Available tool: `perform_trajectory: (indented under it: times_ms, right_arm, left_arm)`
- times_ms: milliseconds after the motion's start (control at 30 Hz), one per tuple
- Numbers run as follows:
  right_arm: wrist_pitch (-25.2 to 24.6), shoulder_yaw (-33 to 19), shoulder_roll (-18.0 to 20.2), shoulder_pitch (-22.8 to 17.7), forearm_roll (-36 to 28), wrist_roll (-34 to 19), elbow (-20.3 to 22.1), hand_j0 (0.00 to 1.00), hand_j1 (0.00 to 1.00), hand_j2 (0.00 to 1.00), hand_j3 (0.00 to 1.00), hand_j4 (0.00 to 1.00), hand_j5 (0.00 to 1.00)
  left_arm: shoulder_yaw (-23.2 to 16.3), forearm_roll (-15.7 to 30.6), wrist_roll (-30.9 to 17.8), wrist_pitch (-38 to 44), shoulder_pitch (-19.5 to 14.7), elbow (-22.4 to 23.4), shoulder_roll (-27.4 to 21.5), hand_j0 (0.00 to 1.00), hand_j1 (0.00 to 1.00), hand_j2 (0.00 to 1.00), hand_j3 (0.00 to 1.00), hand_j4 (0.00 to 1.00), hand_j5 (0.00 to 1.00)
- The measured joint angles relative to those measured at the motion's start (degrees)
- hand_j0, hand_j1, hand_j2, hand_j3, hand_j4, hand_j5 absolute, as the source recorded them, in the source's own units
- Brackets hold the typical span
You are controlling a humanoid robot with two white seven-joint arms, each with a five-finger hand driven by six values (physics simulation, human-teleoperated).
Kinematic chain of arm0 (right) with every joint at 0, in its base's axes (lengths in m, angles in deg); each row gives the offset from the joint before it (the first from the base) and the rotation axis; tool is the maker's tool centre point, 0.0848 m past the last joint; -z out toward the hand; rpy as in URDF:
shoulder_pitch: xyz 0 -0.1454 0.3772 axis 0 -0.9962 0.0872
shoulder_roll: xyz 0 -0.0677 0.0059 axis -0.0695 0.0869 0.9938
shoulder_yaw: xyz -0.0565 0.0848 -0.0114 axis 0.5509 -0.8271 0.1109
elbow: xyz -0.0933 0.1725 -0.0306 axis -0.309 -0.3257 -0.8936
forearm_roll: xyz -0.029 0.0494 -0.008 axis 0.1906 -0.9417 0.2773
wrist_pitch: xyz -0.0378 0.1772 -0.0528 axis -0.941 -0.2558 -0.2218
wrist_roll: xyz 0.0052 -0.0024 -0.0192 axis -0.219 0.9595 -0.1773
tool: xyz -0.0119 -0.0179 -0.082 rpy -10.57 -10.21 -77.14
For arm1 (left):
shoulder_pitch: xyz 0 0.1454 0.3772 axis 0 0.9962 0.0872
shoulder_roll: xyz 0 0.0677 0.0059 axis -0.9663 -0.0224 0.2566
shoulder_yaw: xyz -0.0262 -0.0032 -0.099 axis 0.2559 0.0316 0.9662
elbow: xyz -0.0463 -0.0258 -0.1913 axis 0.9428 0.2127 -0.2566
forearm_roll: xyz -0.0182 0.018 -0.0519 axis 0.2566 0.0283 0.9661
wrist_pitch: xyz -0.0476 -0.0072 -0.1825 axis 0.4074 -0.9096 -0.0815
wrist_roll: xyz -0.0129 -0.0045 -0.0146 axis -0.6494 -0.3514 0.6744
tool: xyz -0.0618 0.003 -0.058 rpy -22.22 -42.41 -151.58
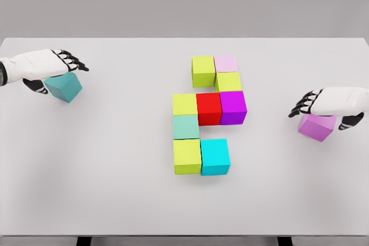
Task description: Assemble the squares on the desktop into the number 2
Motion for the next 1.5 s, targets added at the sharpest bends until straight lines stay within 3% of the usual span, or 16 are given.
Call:
perform_trajectory:
  times_ms: [500, 733, 1133, 1267, 1500]
  right_arm:
    - [0.17, -0.41, -0.91, -0.34, 4.43, 0.34, -0.01, 0.61, 0.61, 0.61, 0.61, 0.61, 0.61]
    - [0.07, -2.83, 0.57, -0.27, 3.71, 0.08, 2.95, 0.6, 0.6, 0.6, 0.6, 0.6, 0.6]
    - [0.09, -5.74, 5.41, -0.27, 3.39, 0.09, 15.4, 0.58, 0.58, 0.58, 0.58, 0.58, 0.58]
    - [0.1, -5.71, 5.76, -0.27, 3.22, 0.1, 18.5, 0.58, 0.58, 0.58, 0.58, 0.58, 0.58]
    - [0.09, -5.28, 4.88, -1.15, 1.75, 0.16, 20.25, 0.58, 0.58, 0.58, 0.58, 0.58, 0.58]
  left_arm:
    - [-0.07, -1.43, -0.07, 0.01, 0.0, 3.5, 2.45, 1.0, 1.0, 1.0, 1.0, 1.0, 1.0]
    - [-0.28, -1.98, -0.07, 0.0, 0.18, 4.0, 3.05, 1.0, 1.0, 1.0, 1.0, 1.0, 1.0]
    - [-0.36, -2.57, -0.06, 0.0, 0.09, 6.53, 3.75, 1.0, 1.0, 1.0, 1.0, 1.0, 1.0]
    - [-0.21, -2.44, -0.3, 0.14, 0.09, 6.95, 3.78, 0.71, 0.71, 0.71, 0.71, 0.71, 0.71]
    - [0.54, -1.08, -2.01, 0.59, -0.09, 7.05, 4.03, 0.68, 0.68, 0.68, 0.68, 0.68, 0.68]
